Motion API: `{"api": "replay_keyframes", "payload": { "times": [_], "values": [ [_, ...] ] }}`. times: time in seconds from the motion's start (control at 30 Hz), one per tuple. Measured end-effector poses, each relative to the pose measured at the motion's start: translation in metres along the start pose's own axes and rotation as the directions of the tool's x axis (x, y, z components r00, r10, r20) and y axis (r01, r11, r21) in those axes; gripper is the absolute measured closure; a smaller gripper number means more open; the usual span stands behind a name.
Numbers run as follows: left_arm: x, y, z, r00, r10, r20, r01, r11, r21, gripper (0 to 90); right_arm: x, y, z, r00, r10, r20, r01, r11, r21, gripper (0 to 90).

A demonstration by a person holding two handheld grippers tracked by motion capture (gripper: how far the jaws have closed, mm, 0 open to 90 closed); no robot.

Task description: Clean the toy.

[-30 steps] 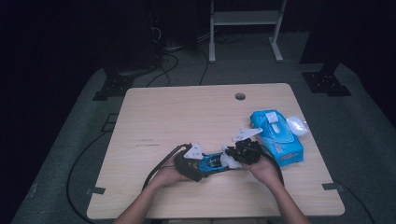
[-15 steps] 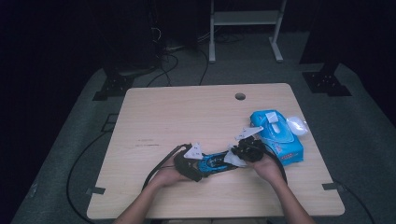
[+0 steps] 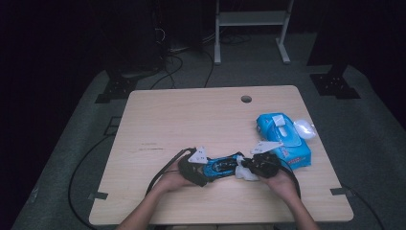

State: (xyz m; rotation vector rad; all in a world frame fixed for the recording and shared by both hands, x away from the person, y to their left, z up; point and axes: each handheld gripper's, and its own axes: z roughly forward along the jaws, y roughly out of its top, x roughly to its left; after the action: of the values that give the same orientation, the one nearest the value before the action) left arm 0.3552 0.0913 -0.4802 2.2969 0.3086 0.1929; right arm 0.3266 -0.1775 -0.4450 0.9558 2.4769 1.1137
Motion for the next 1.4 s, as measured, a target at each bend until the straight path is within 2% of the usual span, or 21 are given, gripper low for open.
{"api": "replay_keyframes", "payload": {
  "times": [0.13, 0.3, 0.5, 0.7, 0.77, 0.87, 0.93, 0.97, 1.1, 1.13, 1.2, 1.27, 1.4],
  "values": [
    [0.000, 0.000, 0.000, 1.0000, -0.002, 0.001, 0.002, 1.0000, 0.000, 25.4, 0.013, 0.008, 0.012, 0.9979, -0.062, -0.015, 0.063, 0.998, 0.023, 84.6],
    [0.000, 0.000, 0.000, 1.0000, -0.005, 0.003, 0.005, 1.0000, -0.003, 25.4, 0.011, 0.009, 0.013, 0.9993, -0.032, -0.020, 0.033, 0.999, 0.016, 84.6],
    [0.000, 0.000, 0.000, 1.0000, -0.005, 0.000, 0.005, 1.0000, -0.003, 25.4, 0.027, 0.022, 0.026, 0.9962, -0.059, -0.064, 0.059, 0.998, -0.002, 84.6],
    [0.000, 0.000, 0.000, 1.0000, -0.005, 0.002, 0.005, 1.0000, 0.000, 25.4, 0.047, 0.039, 0.051, 0.9848, -0.111, -0.133, 0.115, 0.993, 0.021, 84.6],
    [0.000, 0.000, 0.000, 1.0000, -0.007, 0.002, 0.007, 1.0000, -0.002, 25.4, 0.054, 0.044, 0.061, 0.9796, -0.110, -0.168, 0.119, 0.992, 0.042, 84.4],
    [0.000, 0.000, 0.000, 1.0000, -0.007, 0.003, 0.007, 1.0000, -0.003, 25.4, 0.064, 0.052, 0.069, 0.9743, -0.134, -0.181, 0.150, 0.986, 0.073, 84.4],
    [0.000, 0.000, 0.000, 1.0000, -0.007, 0.002, 0.007, 1.0000, -0.004, 25.4, 0.064, 0.055, 0.070, 0.9718, -0.151, -0.181, 0.169, 0.982, 0.088, 84.4],
    [0.000, 0.000, 0.000, 1.0000, -0.006, 0.001, 0.006, 1.0000, -0.003, 25.4, 0.062, 0.056, 0.069, 0.9735, -0.159, -0.164, 0.176, 0.980, 0.092, 84.5],
    [0.000, 0.000, 0.000, 1.0000, -0.004, 0.003, 0.004, 1.0000, -0.002, 25.4, 0.048, 0.053, 0.058, 0.9829, -0.132, -0.128, 0.143, 0.986, 0.082, 84.5],
    [0.000, 0.000, 0.000, 1.0000, -0.003, 0.004, 0.003, 1.0000, -0.001, 25.4, 0.047, 0.052, 0.057, 0.9826, -0.134, -0.129, 0.145, 0.986, 0.081, 84.5],
    [0.000, 0.000, 0.000, 1.0000, -0.004, 0.004, 0.004, 1.0000, -0.001, 25.4, 0.050, 0.051, 0.058, 0.9813, -0.130, -0.142, 0.143, 0.986, 0.082, 84.5],
    [0.000, 0.000, 0.000, 1.0000, -0.007, 0.003, 0.007, 1.0000, -0.002, 25.4, 0.057, 0.051, 0.064, 0.9754, -0.139, -0.171, 0.155, 0.984, 0.082, 84.5],
    [0.000, -0.001, 0.000, 1.0000, -0.009, 0.000, 0.009, 0.9999, -0.008, 25.3, 0.062, 0.055, 0.070, 0.9728, -0.155, -0.172, 0.171, 0.982, 0.084, 84.5]
  ]
}}
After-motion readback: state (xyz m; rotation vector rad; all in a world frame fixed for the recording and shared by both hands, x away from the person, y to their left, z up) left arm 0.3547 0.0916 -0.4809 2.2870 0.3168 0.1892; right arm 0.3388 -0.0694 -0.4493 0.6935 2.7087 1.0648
